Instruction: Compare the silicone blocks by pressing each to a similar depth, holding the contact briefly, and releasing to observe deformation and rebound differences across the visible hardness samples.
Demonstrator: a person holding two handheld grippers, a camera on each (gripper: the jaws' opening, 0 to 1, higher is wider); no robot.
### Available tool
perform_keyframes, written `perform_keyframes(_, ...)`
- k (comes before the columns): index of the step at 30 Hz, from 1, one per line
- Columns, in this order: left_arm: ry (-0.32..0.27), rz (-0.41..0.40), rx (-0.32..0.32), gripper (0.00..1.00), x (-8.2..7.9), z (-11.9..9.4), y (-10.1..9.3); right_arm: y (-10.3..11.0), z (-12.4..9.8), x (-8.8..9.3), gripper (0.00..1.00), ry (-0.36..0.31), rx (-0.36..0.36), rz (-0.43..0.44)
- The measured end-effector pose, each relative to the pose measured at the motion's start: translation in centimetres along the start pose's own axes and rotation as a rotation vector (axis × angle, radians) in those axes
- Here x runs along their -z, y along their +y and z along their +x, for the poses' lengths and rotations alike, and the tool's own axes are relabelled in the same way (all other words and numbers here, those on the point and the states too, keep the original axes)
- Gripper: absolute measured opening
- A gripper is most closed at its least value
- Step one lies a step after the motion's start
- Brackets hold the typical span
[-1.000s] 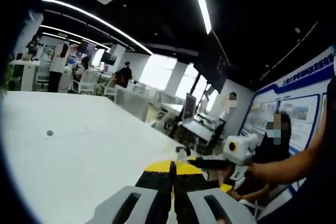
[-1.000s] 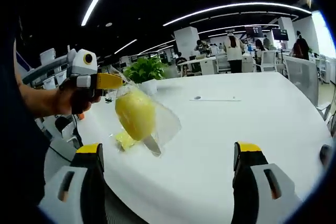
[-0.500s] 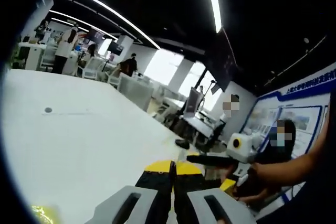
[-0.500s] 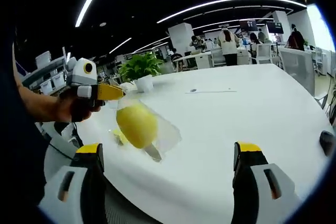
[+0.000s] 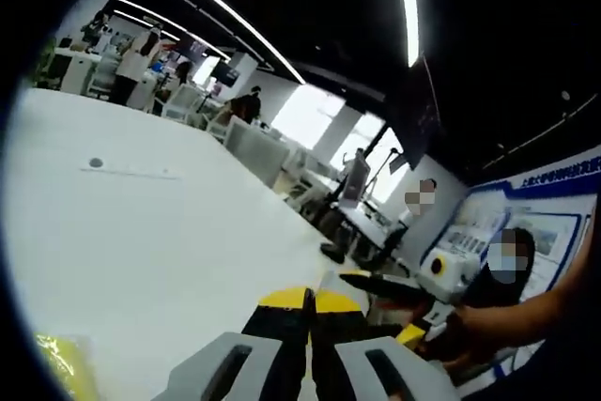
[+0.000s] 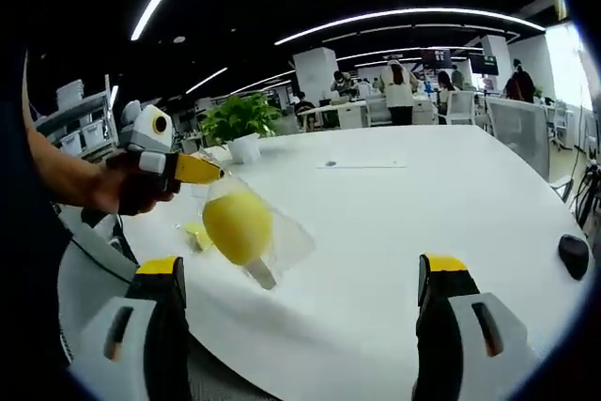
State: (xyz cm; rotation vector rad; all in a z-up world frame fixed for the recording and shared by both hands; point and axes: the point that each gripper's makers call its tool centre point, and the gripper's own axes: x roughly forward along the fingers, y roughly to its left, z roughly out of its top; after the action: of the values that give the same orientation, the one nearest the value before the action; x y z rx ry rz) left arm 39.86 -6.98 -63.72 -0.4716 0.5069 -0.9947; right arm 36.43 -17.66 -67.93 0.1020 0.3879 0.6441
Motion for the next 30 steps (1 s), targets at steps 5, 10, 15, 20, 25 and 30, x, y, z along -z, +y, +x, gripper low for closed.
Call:
perform_keyframes(5, 0.002, -0.012, -0.011, 0.00, 0.2, 0.4, 0.7, -0.1, 0.0, 0.2, 0.97, 0.006, -0.002, 0.007)
perform_keyframes(10, -0.014, -0.126, -0.014, 0.00, 0.5, 1.0, 2.8, -0.2, 0.1, 0.3, 0.97, 0.002, 0.001, 0.017)
perform_keyframes(15, -0.025, -0.101, -0.049, 0.00, 0.3, 1.4, 4.6, 0.0, 0.1, 0.4, 0.97, 0.005, -0.002, 0.015)
perform_keyframes(20, -0.043, -0.113, -0.099, 0.00, 0.0, 1.6, 7.1, -0.2, 0.1, 0.6, 0.97, 0.005, 0.007, 0.016)
perform_keyframes(25, -0.024, -0.097, -0.152, 0.00, 0.2, 2.1, 9.8, -0.5, 0.2, 0.6, 0.97, 0.006, 0.013, 0.012)
perform_keyframes(30, 0.008, -0.074, -0.198, 0.00, 0.8, 2.3, 12.2, -0.6, 0.2, 0.7, 0.97, 0.012, 0.020, 0.023)
